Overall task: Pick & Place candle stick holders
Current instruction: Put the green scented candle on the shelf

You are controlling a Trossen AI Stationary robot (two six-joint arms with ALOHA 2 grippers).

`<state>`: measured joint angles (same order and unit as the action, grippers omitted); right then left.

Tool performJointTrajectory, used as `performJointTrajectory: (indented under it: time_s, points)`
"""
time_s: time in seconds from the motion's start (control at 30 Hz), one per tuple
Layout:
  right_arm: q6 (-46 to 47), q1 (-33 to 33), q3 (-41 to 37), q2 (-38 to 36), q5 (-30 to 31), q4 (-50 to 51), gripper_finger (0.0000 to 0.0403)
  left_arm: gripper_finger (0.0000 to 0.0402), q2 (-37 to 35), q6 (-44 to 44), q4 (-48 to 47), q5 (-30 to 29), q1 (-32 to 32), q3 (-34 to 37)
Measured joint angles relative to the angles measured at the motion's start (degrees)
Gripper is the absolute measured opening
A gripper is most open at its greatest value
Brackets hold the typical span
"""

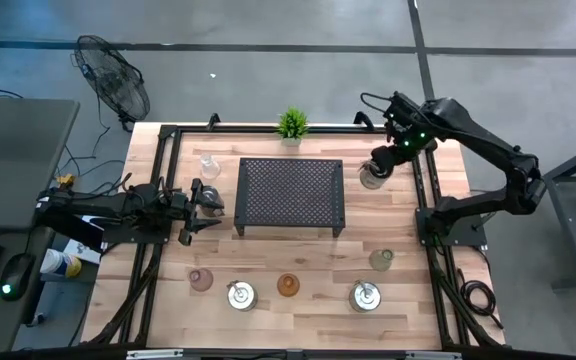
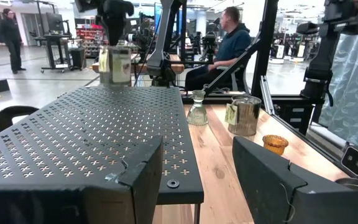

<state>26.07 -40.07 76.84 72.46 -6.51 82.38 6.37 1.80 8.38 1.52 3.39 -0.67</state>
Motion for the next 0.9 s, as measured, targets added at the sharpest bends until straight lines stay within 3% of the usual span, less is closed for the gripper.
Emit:
performJointTrajectory:
  time_s: [0.23,0.9]
  points:
    - [-0.47,0.0,6.81,2.86,-0.11,3.02,0.0,0.0188,0.0,-0.01,0.01,0.0,0.01,0.0]
    - [-3.62,5.79,30.35,20.49,-1.96,7.64,0.0,0.0188,-0.01,0.0,0.02,0.0,0.01,0.0]
